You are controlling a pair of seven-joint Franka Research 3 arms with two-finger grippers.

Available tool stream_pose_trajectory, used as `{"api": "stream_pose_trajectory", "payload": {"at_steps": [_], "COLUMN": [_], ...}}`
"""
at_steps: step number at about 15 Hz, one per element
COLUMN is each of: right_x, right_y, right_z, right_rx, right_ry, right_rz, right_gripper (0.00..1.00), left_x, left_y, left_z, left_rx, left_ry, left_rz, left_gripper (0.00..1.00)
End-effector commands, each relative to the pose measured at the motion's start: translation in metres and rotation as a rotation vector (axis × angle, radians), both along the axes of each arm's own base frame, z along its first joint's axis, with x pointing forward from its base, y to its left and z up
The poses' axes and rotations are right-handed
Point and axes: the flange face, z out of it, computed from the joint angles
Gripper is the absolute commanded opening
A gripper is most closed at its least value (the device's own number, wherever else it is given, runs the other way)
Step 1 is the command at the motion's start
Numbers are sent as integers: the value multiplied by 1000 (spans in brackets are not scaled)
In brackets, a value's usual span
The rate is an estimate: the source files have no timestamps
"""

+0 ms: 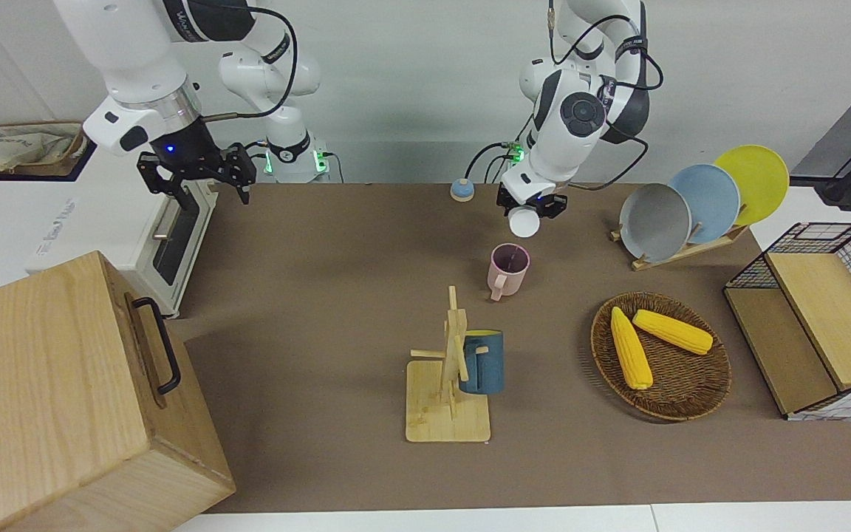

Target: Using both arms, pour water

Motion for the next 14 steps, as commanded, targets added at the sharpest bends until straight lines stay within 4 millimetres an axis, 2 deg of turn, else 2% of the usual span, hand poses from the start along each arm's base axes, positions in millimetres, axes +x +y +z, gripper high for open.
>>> {"api": "stream_pose_trajectory", "payload": {"at_steps": [1, 11, 14], "right_x": [-4, -4, -4], "right_y": [-2, -2, -2], "right_z": [3, 3, 3], "right_rx": [7, 7, 7], "right_ry": [-1, -1, -1], "right_rz": [18, 18, 18], "right_gripper": [992, 992, 992], "left_x": [3, -4, -28], "left_y": [1, 3, 10], "left_z": [14, 20, 19], "left_rx": [27, 30, 10], "left_ry": [2, -37, -233], "left_rz": [7, 6, 33], "left_gripper": [0, 0, 0]}}
